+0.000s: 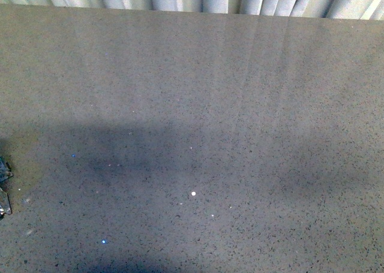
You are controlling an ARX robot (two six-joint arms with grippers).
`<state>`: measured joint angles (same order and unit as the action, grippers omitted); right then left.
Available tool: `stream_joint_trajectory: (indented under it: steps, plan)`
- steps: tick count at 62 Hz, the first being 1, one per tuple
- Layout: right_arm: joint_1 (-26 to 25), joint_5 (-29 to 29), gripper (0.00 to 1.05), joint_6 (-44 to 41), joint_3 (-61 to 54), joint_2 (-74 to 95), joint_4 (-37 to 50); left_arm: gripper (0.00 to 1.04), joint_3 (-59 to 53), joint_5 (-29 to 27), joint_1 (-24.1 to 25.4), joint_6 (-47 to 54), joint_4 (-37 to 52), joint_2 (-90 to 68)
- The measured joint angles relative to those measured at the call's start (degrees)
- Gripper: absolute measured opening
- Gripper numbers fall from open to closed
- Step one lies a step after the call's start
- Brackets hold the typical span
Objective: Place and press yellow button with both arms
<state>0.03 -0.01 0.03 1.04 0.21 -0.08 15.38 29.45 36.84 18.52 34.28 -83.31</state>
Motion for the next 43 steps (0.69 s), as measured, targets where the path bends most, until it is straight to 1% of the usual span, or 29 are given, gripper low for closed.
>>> stream_joint_trajectory:
  steps: [6, 9, 13, 19, 21, 22, 25, 26, 27, 28, 30, 32, 37, 39, 43]
  plan:
    - [0.0, 0.0, 0.96, 0.0, 0.0, 0.0, 0.0, 0.36, 3.1, -1.9, -3.3, -0.9, -3.2, 3.4]
    - [0.0, 0.0, 0.96, 0.0, 0.0, 0.0, 0.0, 0.36, 4.2, -2.9, -5.8, -1.5, -4.2, 4.9]
    - [0.0, 0.0, 0.96, 0.0, 0.0, 0.0, 0.0, 0.36, 5.3, -4.6, -10.7, -2.9, -4.7, 6.4]
    - [0.0, 0.0, 0.96, 0.0, 0.0, 0.0, 0.0, 0.36, 6.5, -7.9, -19.7, -5.4, -3.8, 6.4]
    - [0.0, 0.0, 0.96, 0.0, 0.0, 0.0, 0.0, 0.36, 6.8, -9.3, -24.1, -6.6, -2.7, 5.8]
    - [0.0, 0.0, 0.96, 0.0, 0.0, 0.0, 0.0, 0.36, 6.9, -9.8, -25.2, -7.1, -2.4, 5.6]
    - [0.0, 0.0, 0.96, 0.0, 0.0, 0.0, 0.0, 0.36, 7.4, -11.7, -30.9, -8.4, -0.7, 4.0]
    - [0.0, 0.0, 0.96, 0.0, 0.0, 0.0, 0.0, 0.36, 7.5, -12.1, -32.0, -8.7, -0.3, 3.6]
    - [0.0, 0.0, 0.96, 0.0, 0.0, 0.0, 0.0, 0.36, 7.6, -12.9, -34.2, -9.2, 0.5, 2.7]
    - [0.0, 0.0, 0.96, 0.0, 0.0, 0.0, 0.0, 0.36, 7.7, -13.3, -35.3, -9.5, 0.9, 2.2]
    - [0.0, 0.0, 0.96, 0.0, 0.0, 0.0, 0.0, 0.36, 8.2, -14.7, -39.6, -10.5, 2.5, 0.2]
    - [0.0, 0.0, 0.96, 0.0, 0.0, 0.0, 0.0, 0.36, 8.7, -15.7, -42.7, -11.2, 3.7, -1.6]
    - [0.0, 0.0, 0.96, 0.0, 0.0, 0.0, 0.0, 0.36, 10.0, -17.9, -49.4, -12.3, 6.7, -5.9]
    - [0.0, 0.0, 0.96, 0.0, 0.0, 0.0, 0.0, 0.36, 11.0, -19.0, -52.9, -12.7, 8.3, -8.3]
    - [0.0, 0.0, 0.96, 0.0, 0.0, 0.0, 0.0, 0.36, 12.5, -20.2, -57.5, -13.3, 10.6, -12.0]
